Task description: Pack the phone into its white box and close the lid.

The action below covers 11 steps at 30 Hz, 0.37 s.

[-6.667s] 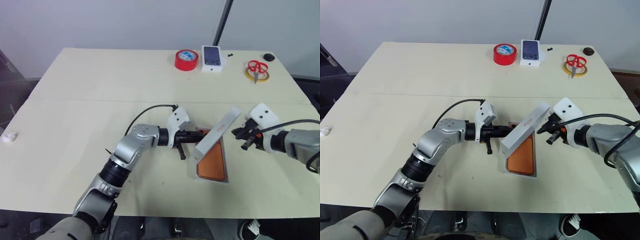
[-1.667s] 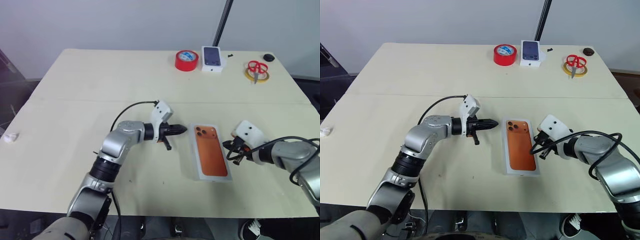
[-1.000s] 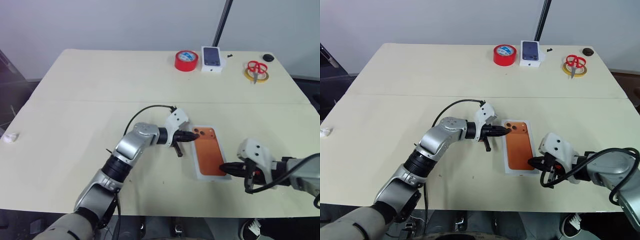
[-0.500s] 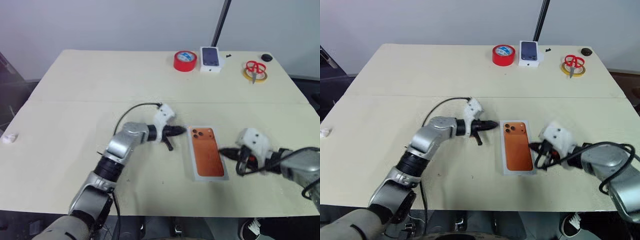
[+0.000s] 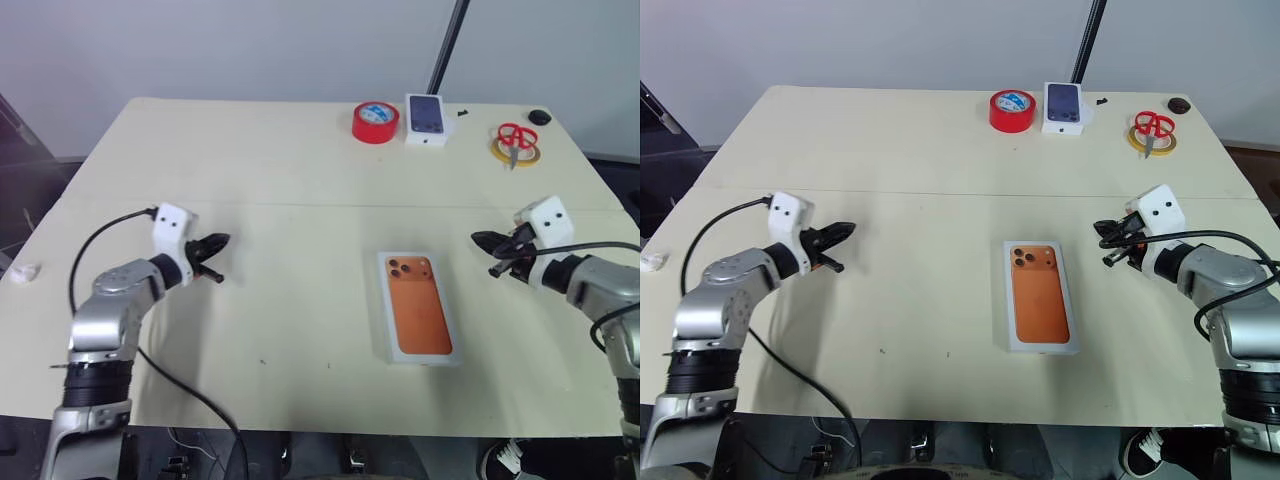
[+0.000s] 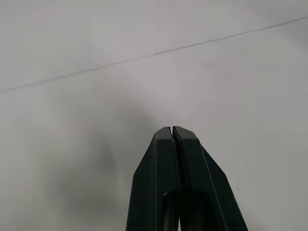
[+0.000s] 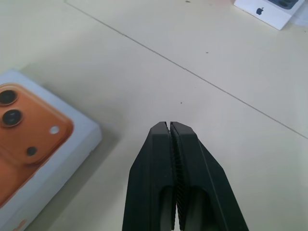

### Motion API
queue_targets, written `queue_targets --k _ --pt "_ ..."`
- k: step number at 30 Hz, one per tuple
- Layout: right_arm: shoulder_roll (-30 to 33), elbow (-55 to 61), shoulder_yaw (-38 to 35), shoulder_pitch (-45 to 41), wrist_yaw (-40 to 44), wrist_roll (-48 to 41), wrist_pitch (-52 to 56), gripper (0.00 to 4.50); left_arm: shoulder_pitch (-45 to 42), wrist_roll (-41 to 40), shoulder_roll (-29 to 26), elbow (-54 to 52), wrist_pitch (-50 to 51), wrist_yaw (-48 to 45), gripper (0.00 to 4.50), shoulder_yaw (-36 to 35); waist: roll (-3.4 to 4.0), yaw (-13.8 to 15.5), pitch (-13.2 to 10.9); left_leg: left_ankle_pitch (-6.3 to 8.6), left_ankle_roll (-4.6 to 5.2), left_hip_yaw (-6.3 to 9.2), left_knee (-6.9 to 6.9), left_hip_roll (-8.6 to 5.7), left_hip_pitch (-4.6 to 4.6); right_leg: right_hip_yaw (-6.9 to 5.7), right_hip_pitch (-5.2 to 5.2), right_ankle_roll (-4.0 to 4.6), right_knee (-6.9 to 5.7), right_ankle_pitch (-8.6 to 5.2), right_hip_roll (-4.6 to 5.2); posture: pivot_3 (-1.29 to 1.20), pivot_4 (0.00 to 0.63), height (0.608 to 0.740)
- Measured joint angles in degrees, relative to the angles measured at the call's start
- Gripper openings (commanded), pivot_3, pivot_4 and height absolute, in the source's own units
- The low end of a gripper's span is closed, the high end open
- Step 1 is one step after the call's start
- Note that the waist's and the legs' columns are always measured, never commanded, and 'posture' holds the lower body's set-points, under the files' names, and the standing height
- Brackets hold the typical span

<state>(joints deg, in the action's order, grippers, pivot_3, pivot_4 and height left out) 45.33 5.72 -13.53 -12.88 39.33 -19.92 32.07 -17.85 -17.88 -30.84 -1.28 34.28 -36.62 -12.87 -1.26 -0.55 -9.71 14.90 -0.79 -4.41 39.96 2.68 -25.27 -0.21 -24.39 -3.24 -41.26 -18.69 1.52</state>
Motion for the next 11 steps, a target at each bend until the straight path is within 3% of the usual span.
queue_targets --k 11 --pt "-4.2 -1.6 1.3 0.0 -0.2 0.5 -4.3 0.11 2.1 -1.6 -0.1 -2.3 0.2 3.2 0.04 -1.7 0.00 -0.1 0.0 0.03 0.03 -0.01 0.00 0.02 0.00 0.00 -0.02 0.00 -0.03 0.00 0.00 0.00 0.150 0.690"
